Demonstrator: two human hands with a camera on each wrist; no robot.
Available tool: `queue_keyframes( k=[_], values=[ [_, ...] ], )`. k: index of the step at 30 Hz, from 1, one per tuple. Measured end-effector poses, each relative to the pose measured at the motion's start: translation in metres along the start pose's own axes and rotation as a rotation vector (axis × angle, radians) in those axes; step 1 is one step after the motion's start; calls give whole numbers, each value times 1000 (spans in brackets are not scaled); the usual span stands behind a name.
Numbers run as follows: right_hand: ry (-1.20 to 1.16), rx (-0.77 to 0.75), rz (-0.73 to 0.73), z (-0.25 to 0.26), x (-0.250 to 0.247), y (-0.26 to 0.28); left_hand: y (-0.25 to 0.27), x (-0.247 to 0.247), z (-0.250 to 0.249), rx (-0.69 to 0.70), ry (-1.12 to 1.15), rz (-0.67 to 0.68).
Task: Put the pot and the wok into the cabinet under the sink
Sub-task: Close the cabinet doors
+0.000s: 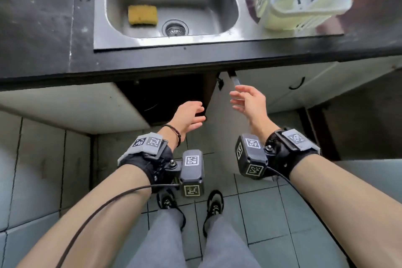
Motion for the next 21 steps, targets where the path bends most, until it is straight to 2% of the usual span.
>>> queue_keyframes(
  k=[2,4,8,11,13,15,21],
  values=[
    [0,9,-33,0,-37,-8,11,34,3,7,-48,35],
    [85,16,-7,-9,-67,-13,22,65,11,3,-99,71],
    [288,86,136,-42,-108,-13,37,114,35,-47,-160,117],
    [366,246,314,-67,-123,2,44,137,51,-48,-180,147],
    [374,331,429,-79,-126,10,46,143,57,-32,-164,143],
    [380,332,490,-80,-125,12,45,142,61,-31,-139,120],
    [333,388,526,-80,-109,19,47,122,65,-43,-75,102]
  ],
)
Point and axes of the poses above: each hand's wrist, its own y-axis away from the middle knuckle, its own x-axis out of the palm, z = x × y, the point moved 7 cm from there along -y, towards the middle knuckle, and after that the axes turned 14 degrees about -z, right-handed, at the moved point
